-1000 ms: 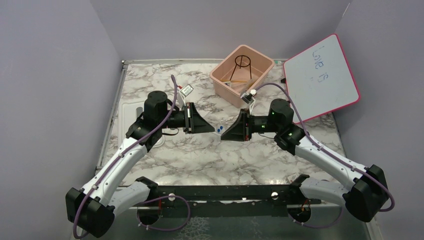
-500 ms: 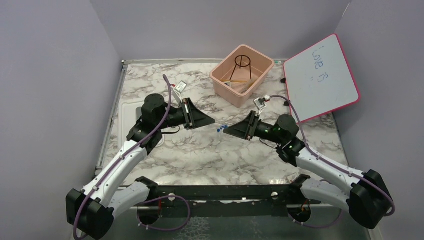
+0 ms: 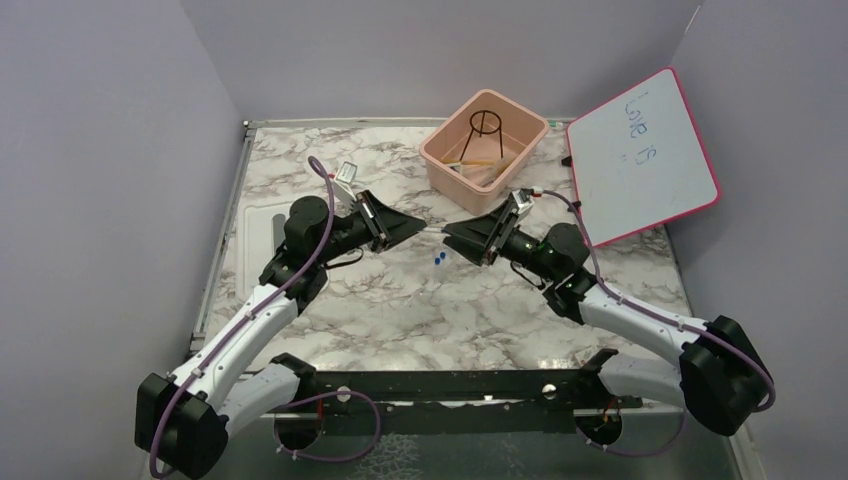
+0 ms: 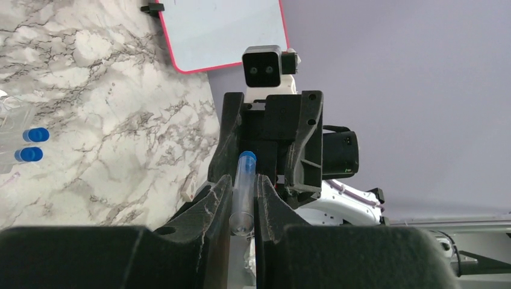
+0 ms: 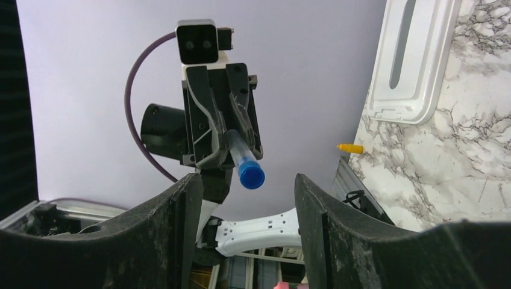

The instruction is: Organize the chemistry lab equipment

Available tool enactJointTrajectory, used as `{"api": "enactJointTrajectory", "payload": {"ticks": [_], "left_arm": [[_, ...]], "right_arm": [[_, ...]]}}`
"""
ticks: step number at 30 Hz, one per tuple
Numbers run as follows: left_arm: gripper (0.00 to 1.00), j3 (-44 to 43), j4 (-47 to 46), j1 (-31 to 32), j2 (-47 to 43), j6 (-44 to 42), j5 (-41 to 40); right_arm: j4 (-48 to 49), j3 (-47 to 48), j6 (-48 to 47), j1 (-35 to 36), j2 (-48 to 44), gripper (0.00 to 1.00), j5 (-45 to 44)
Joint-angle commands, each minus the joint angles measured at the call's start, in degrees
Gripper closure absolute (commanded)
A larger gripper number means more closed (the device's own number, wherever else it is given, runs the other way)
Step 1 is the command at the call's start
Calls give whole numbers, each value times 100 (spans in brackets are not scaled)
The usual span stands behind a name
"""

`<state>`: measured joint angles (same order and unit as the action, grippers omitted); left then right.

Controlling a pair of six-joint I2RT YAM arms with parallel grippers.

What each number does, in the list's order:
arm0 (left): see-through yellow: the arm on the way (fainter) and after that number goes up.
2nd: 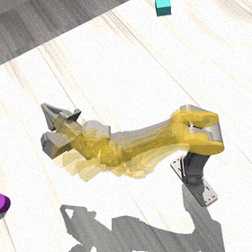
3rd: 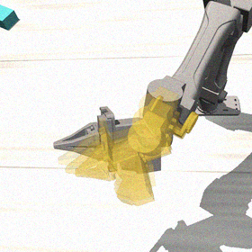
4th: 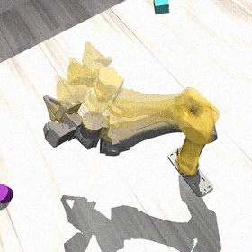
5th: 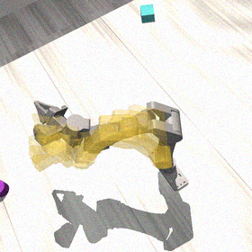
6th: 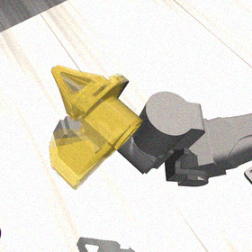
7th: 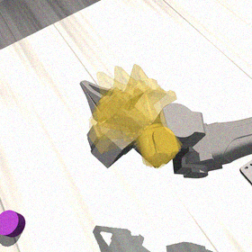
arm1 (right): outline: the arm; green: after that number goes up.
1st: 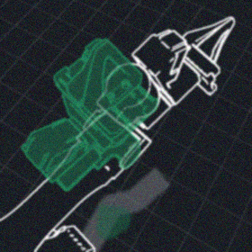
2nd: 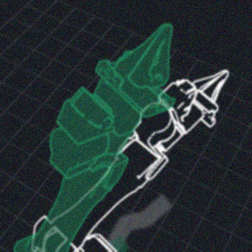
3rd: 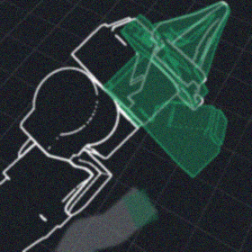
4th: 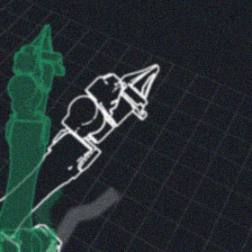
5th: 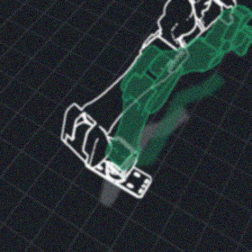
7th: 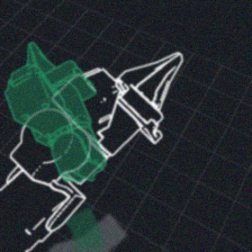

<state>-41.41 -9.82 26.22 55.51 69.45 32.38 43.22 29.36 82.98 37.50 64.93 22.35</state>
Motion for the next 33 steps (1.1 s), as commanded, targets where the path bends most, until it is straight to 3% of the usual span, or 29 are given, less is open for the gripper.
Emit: {"api": "enactJointTrajectory", "payload": {"ticks": [1,14,17,20,22,25,33], "left_arm": [[90,97,-440,-11,-97,266,-250],[89,341,-512,-11,-230,417,-341],[79,376,-432,-11,-323,327,-422],[53,357,-75,-20,-473,43,-662],[36,260,377,-25,-543,-326,-935],[24,-9,1235,-54,-628,-1115,-1583],[20,-874,2866,-108,-541,-3442,-3865]], "right_arm": [[223,330,420,-5,273,40,-171],[618,315,817,-4,565,82,-187],[509,279,724,-5,496,88,-289],[241,275,471,1,372,91,-417],[-308,335,172,-10,225,92,-468],[-1526,649,-721,-51,-10,92,-488],[-6095,2774,-3961,-80,263,92,-1616]]}}
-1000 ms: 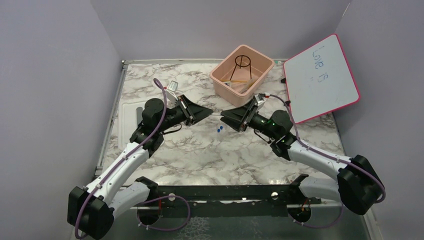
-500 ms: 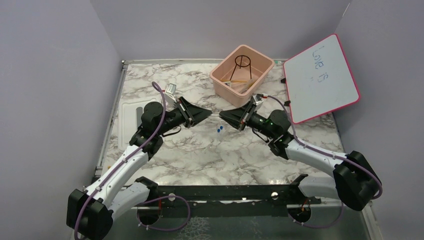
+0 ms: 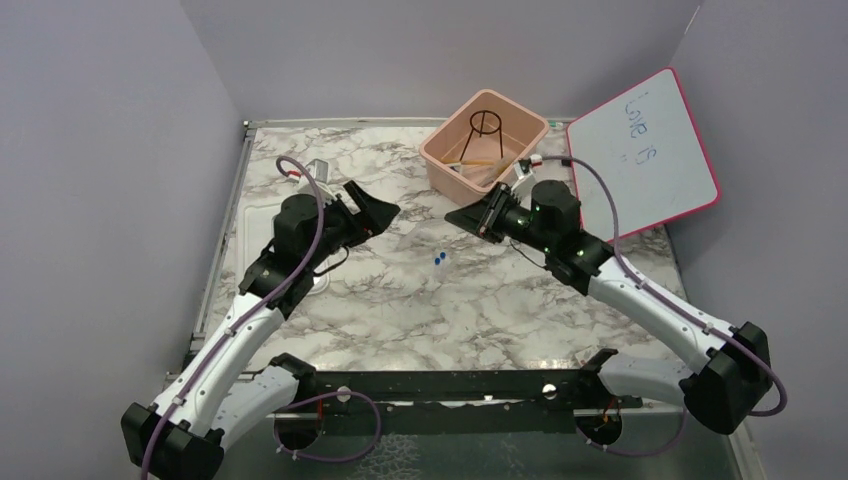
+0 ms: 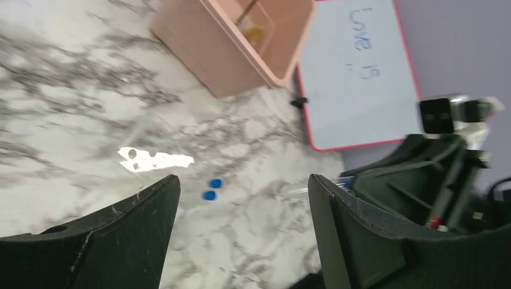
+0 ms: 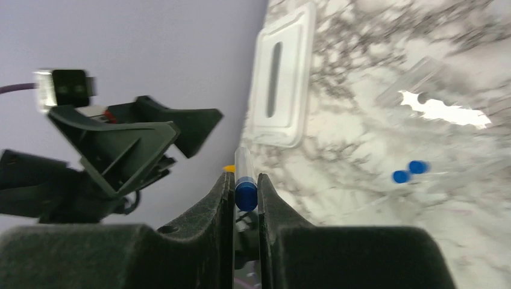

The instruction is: Organize the chemistry lab equipment

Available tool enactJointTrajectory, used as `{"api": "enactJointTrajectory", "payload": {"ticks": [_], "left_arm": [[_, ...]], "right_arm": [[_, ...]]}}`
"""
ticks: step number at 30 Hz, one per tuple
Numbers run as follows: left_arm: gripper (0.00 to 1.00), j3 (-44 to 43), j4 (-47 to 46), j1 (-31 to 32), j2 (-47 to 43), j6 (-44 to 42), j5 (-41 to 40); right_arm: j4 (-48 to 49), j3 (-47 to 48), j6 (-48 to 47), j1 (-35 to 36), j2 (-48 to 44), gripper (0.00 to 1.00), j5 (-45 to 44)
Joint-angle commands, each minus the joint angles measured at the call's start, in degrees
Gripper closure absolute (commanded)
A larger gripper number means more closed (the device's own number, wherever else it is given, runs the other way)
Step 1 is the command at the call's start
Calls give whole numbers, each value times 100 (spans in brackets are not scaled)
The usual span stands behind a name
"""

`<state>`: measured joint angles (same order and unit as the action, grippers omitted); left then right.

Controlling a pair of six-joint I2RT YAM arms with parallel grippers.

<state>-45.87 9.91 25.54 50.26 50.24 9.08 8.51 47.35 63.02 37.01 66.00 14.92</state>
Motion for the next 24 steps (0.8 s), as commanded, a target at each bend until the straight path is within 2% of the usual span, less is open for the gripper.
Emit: {"api": "enactJointTrajectory", "payload": {"ticks": [1,4,7,16,24], "left_arm": [[20,-447,922,-40,-16,-1757,-1714],[19,-422,886,-40,-9,-2071,-2167],[19,-291,707,-40,-26,-2230,-2261],[18,-164,534,-49,-242,-2470,-2284],[18,-108,686,-50,-513,-2553,-2549]], "right_arm": [[-3132,1220,-2292,-34,295,92,-1005],[-4367,1900,-2883,-34,865,92,-1449],[-4990,2274,-3121,-17,1333,95,-1760],[-5755,3335,-3059,408,2611,96,-2832],[-6133,4304,-3059,664,3536,96,-2871]]}}
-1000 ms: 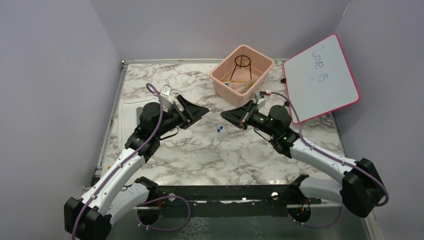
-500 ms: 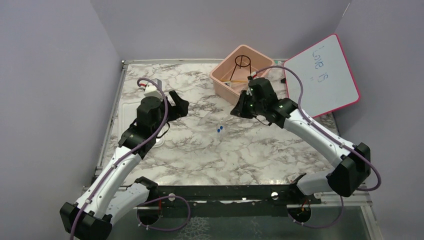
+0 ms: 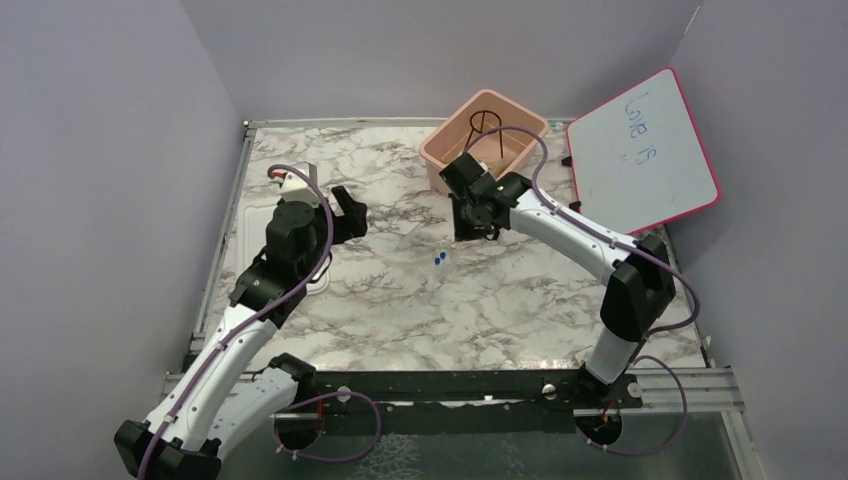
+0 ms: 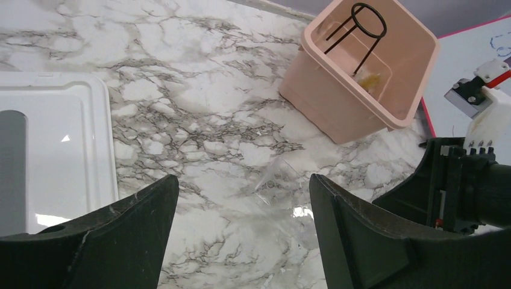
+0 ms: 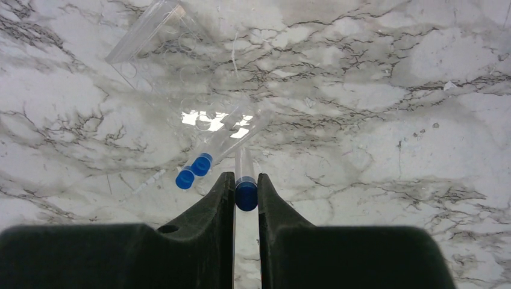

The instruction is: Organize the chemistry lab equipment

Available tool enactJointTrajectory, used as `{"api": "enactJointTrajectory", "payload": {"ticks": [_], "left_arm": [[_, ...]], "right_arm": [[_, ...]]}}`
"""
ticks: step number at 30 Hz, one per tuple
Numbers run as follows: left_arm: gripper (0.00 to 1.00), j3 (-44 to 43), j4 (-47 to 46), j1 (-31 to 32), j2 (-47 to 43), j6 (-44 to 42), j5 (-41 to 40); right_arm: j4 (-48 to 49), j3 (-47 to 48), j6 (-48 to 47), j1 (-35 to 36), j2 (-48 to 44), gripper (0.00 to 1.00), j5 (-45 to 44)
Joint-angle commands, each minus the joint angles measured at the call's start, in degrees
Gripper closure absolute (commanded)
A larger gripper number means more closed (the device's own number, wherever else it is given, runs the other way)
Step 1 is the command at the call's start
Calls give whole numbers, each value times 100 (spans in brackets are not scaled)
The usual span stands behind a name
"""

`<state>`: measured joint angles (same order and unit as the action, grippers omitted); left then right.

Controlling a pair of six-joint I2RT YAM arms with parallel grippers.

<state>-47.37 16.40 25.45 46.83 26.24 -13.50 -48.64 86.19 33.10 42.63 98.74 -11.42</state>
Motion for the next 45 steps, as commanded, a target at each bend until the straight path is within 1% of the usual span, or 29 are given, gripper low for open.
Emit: {"api": "enactJointTrajectory", "payload": {"ticks": [1,10,17,27,34,38,45], "left_arm": [[18,44,38,-40,-188,-154,-283],[16,70,59,-23,-299,-137,-321],[16,101,53,-14,-408,-101,-399],[16,112,49,-14,-382,-110,-407],[16,120,51,-14,-360,-110,-408],[16,118,55,-13,-344,-110,-405],[16,128,45,-14,-347,-110,-408]], "right_arm": [[-444,492,-74,123,321,96,-211],[-296,632,-91,261,632,96,-48],[-280,737,-93,315,876,96,-141],[-241,702,-111,399,996,96,-372],[-407,774,-120,549,1051,95,-958],[-405,811,-129,631,1089,94,-1054],[-251,740,-85,702,1132,92,-971]]}}
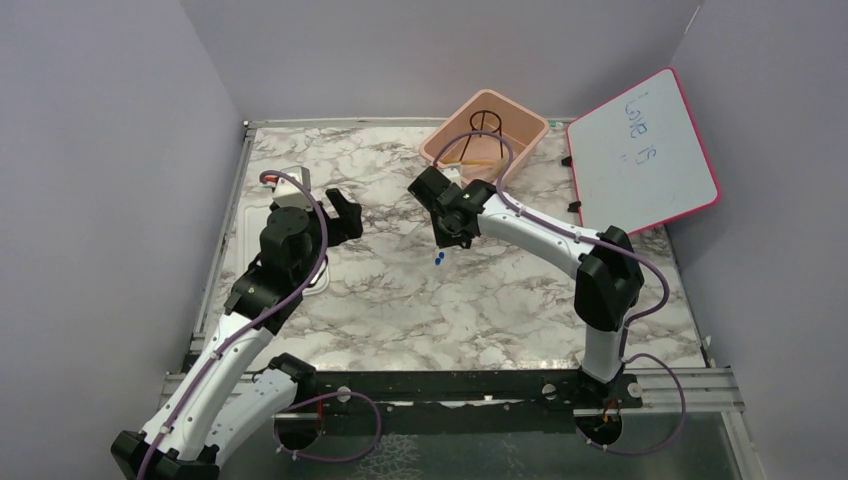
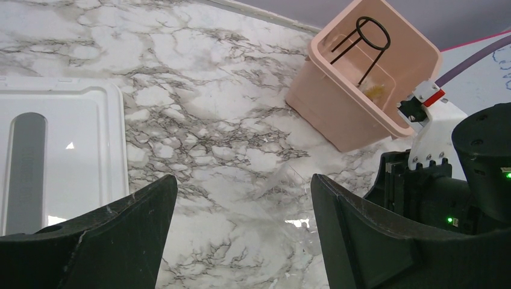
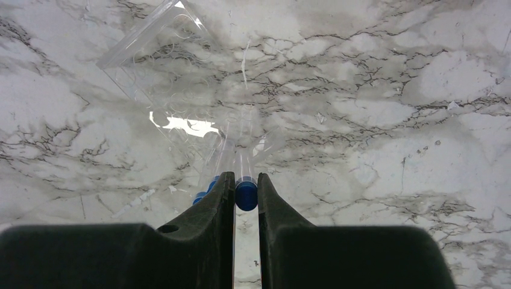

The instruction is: Organize the chemistry lab equipment

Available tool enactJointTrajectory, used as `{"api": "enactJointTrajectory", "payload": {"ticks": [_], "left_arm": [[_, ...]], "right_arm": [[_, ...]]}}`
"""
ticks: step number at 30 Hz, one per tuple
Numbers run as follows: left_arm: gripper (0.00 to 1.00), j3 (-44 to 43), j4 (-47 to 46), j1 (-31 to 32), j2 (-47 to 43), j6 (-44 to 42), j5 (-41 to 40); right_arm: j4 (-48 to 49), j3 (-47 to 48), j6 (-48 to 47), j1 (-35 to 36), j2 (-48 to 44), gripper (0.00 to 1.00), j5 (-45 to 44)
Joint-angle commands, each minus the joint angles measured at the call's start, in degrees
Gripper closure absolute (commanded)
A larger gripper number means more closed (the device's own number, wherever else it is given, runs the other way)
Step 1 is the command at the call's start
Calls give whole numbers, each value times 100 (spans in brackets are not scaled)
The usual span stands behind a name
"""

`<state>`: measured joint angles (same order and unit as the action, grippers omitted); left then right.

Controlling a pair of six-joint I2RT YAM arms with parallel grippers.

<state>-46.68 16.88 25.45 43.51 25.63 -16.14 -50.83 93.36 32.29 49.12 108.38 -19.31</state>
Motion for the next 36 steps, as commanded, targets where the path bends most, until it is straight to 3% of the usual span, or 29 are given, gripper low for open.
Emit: {"api": "enactJointTrajectory", "payload": {"ticks": [1,14,20,25,30,36], "left_arm": [[16,56,-9,-14,-17,-49,-144],[16,64,-19,-14,18,-49,-126],[16,66,-18,-14,35,-49,-117],[16,71,-19,-14,33,-49,-117],[16,72,-19,-14,41,-49,-117],[15,73,-19,-12,48,-49,-109]], "right_arm": [[-3,-7,1,61,144,92,-164],[23,-118,48,88,145,92,-638],[212,-204,-16,86,98,91,-421],[164,-182,5,92,171,83,-211],[250,-186,81,91,-20,64,-87],[324,-179,173,90,-291,61,-176]]}}
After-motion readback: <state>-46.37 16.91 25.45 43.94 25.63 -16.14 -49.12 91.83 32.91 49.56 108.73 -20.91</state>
